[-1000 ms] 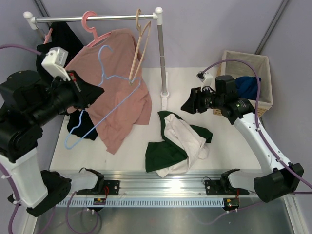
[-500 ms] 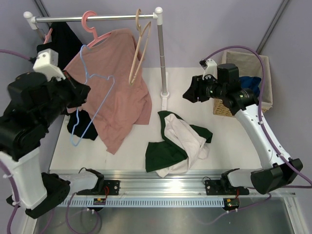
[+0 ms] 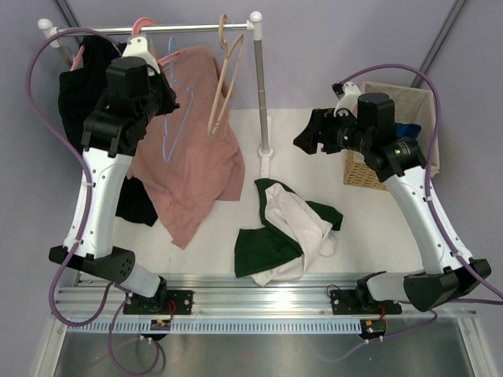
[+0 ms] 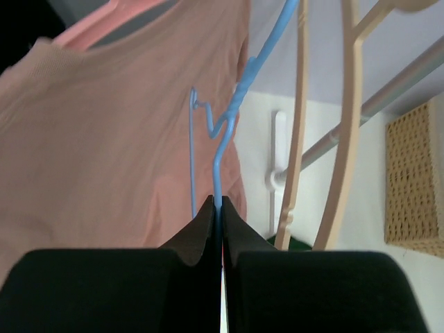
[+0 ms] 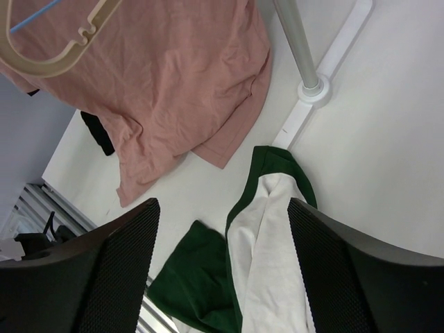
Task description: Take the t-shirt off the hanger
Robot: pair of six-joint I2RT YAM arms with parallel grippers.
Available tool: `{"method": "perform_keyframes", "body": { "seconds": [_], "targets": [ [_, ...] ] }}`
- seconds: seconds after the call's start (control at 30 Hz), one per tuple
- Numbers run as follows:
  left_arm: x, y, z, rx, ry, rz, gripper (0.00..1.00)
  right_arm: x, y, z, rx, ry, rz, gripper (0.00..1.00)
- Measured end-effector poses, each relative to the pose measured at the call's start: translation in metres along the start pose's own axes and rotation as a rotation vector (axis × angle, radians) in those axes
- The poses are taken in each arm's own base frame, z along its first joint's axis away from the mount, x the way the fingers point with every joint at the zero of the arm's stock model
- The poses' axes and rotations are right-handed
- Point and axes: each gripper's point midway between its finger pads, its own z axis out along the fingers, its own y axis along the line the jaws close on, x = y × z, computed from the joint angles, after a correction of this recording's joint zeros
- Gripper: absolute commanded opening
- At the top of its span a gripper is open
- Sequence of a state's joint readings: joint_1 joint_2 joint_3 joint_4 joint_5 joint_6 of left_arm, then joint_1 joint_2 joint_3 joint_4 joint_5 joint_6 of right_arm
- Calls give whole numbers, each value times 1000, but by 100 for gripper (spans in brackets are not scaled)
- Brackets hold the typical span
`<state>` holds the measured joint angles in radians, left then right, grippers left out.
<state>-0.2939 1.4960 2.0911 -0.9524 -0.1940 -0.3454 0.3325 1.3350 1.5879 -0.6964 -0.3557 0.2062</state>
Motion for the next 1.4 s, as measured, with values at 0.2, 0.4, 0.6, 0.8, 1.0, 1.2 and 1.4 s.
{"method": "perform_keyframes", "body": {
  "seconds": [0.2, 0.4, 0.6, 0.8, 1.0, 1.2, 1.4],
  "targets": [
    [-33, -23, 17, 90, -117, 19, 0, -7, 7, -12, -10, -35, 10, 92],
    [-60, -36, 18, 151, -227, 46, 0, -10, 9, -18, -2, -54, 6, 98],
    [-66, -41, 46, 158, -252, 59, 0, -11, 3, -17, 27, -60, 6, 98],
    [-44, -37, 92, 143, -195, 75, 0, -15, -2, -13, 50, -62, 0, 98],
    [-29, -34, 118, 132, -181, 96, 0, -20, -1, -13, 51, -69, -3, 99],
    [-5, -29, 140, 130, -173, 99, 0, -19, -4, -12, 67, -67, -1, 99],
    [-3, -29, 140, 141, -215, 83, 6, -18, -7, -11, 81, -65, 1, 100]
  ]
}}
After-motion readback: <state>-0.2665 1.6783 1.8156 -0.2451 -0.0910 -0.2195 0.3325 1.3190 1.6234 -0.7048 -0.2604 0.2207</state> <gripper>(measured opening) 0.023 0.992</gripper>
